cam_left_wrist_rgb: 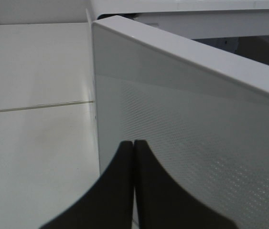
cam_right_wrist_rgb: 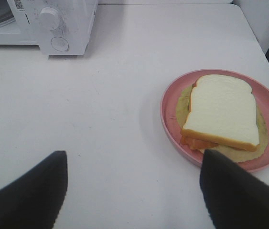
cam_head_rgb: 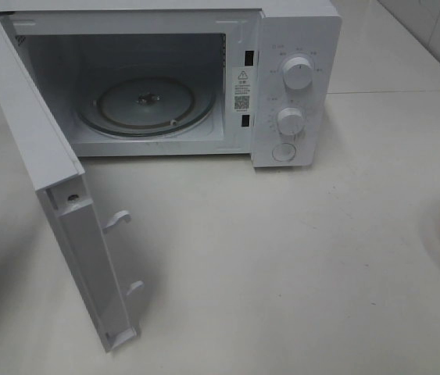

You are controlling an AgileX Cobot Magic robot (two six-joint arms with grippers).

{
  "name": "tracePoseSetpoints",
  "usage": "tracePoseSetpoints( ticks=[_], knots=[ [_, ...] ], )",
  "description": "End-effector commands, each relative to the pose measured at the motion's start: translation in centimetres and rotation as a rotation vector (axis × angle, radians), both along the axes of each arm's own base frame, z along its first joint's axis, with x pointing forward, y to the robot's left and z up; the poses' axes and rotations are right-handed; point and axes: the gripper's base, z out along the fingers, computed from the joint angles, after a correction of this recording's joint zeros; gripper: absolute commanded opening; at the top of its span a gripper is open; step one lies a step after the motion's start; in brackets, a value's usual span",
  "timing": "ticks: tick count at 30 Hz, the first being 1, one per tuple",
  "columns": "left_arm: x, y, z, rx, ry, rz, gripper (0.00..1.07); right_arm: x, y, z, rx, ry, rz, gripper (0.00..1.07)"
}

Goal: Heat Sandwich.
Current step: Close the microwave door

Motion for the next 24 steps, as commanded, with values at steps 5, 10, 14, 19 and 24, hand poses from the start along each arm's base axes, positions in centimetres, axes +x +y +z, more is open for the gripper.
tracePoseSetpoints(
  ticks=[5,10,14,19,24],
  knots=[
    [0.5,-2.0,-0.8,-0.019,-0.024,-0.130,0.00,-0.4,-0.1,0.0,0.002,-0.031,-0.007,0.74],
    [0.6,-3.4,-1.7,0.009,-0.015,-0.201,0.00,-0.4,-0.1,0.0,0.002,-0.031,-0.007,0.74],
    [0.8,-4.2,-2.2,0.013,-0.003,-0.204,0.00,-0.4,-0.1,0.0,0.002,-0.031,-0.007,0.74],
    [0.7,-5.2,-2.4,0.060,-0.018,-0.201,0.00,-0.4,-0.1,0.0,0.002,-0.031,-0.007,0.74],
    [0.6,-5.9,-2.3,0.076,-0.034,-0.161,0.00,-0.4,-0.1,0.0,0.002,-0.031,-0.007,0.74]
  ],
)
